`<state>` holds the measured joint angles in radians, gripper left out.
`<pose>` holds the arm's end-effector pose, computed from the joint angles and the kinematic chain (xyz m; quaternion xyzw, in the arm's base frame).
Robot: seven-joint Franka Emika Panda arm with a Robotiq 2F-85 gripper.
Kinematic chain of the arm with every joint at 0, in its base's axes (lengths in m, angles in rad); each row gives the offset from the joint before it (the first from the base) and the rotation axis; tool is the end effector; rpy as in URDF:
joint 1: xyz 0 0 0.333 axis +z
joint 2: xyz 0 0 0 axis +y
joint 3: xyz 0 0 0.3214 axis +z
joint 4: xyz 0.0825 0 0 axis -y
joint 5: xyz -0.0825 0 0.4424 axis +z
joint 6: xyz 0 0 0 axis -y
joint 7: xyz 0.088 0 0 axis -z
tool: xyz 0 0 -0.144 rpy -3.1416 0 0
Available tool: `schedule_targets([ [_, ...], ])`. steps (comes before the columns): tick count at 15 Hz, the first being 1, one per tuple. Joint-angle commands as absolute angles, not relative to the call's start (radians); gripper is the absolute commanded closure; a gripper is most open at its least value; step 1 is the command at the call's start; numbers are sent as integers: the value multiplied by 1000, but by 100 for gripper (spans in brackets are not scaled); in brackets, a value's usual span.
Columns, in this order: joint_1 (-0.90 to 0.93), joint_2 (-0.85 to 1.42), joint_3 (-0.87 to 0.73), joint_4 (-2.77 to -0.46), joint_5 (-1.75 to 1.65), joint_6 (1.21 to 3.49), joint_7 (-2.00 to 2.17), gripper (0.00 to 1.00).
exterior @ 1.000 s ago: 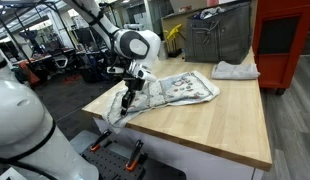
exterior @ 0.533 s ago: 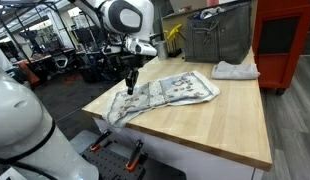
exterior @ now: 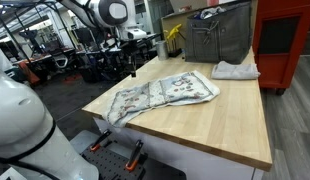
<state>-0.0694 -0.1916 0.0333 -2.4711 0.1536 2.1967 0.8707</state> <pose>0.4857 -0.0081 0.2886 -0.8747 0.4795 0.0608 0.0355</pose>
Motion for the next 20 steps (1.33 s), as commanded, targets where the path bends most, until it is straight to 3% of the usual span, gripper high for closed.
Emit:
schedule_targets([
  [1,-46,-99,67,-2415,105,2288,933,100],
  [20,140,150,113,-2331,126,2360,913,100],
])
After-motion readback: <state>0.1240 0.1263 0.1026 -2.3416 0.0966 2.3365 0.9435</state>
